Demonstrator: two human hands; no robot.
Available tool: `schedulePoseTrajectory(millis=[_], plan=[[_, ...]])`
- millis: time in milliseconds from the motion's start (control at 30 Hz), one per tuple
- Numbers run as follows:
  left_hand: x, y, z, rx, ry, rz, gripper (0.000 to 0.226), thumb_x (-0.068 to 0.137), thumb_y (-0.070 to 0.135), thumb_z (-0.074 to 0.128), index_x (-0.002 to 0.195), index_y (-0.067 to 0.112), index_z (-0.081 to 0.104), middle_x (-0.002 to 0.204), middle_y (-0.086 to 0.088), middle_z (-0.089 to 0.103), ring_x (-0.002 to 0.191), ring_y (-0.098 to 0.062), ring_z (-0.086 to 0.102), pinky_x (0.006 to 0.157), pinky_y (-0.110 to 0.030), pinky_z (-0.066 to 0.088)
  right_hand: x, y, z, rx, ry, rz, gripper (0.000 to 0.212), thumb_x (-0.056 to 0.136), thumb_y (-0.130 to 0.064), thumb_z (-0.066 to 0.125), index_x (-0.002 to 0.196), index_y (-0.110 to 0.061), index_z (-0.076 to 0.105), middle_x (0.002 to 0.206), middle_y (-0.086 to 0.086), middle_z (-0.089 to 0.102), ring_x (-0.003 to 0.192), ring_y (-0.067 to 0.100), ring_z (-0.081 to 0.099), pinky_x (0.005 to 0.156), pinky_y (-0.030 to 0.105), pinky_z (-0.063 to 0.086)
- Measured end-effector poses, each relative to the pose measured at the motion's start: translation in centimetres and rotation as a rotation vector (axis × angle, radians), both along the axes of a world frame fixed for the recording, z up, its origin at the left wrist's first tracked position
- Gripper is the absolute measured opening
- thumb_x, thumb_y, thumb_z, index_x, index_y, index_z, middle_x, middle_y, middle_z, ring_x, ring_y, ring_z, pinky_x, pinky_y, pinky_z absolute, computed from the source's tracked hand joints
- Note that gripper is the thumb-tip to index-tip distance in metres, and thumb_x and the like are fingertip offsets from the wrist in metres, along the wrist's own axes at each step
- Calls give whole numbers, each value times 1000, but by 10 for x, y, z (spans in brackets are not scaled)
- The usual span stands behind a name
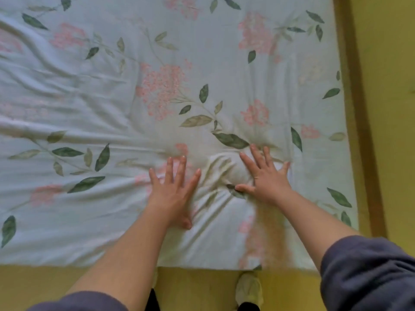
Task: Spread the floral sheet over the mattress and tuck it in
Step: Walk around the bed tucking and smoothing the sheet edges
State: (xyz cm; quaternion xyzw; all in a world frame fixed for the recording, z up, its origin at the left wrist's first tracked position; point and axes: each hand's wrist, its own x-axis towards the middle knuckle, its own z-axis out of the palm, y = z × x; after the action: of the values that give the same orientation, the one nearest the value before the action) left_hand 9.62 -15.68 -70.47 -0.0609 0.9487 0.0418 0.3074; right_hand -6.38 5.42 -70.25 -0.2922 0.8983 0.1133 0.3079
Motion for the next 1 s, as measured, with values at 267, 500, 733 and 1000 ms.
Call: schedulePoseTrajectory(millis=[267, 500, 733, 1000], plan=[[-39, 197, -1, 49, -34, -213, 125, 66, 69, 65, 143, 32, -28, 145, -19, -42, 132, -47, -36, 94, -81, -7, -35, 188, 6, 77, 16, -137, 91, 80, -79, 36, 146, -46, -17, 154, -11, -32, 146, 25, -21, 104, 72, 18], [-68, 232, 24, 267, 76, -584, 50, 86, 31, 56, 134, 31, 43, 141, 1, 48, 132, -30, 41, 100, -52, 36, -36, 281, 22, -311, -304, -956, 79, 93, -49, 51, 151, -38, -2, 152, 5, 35, 122, 36, 52, 86, 44, 48], [-93, 237, 31, 259, 331, -159, 24, 91, 17, 46, 112, 17, 58, 102, -4, 65, 91, -29, 61, 67, -36, 47, -56, 271, -1, -471, -260, -1176, 25, 98, -19, 45, 81, -9, 60, 90, 18, 65, 85, 32, 62, 77, 49, 55], [-110, 293, 16, 82, 232, 11, 62, 93, 32, 42, 149, 24, 16, 159, -8, 4, 146, -30, 8, 113, -45, 22, -73, 324, 7, -561, -535, -1111, 13, 96, -20, 56, 90, -10, 61, 93, 10, 63, 78, 15, 60, 63, 30, 51]])
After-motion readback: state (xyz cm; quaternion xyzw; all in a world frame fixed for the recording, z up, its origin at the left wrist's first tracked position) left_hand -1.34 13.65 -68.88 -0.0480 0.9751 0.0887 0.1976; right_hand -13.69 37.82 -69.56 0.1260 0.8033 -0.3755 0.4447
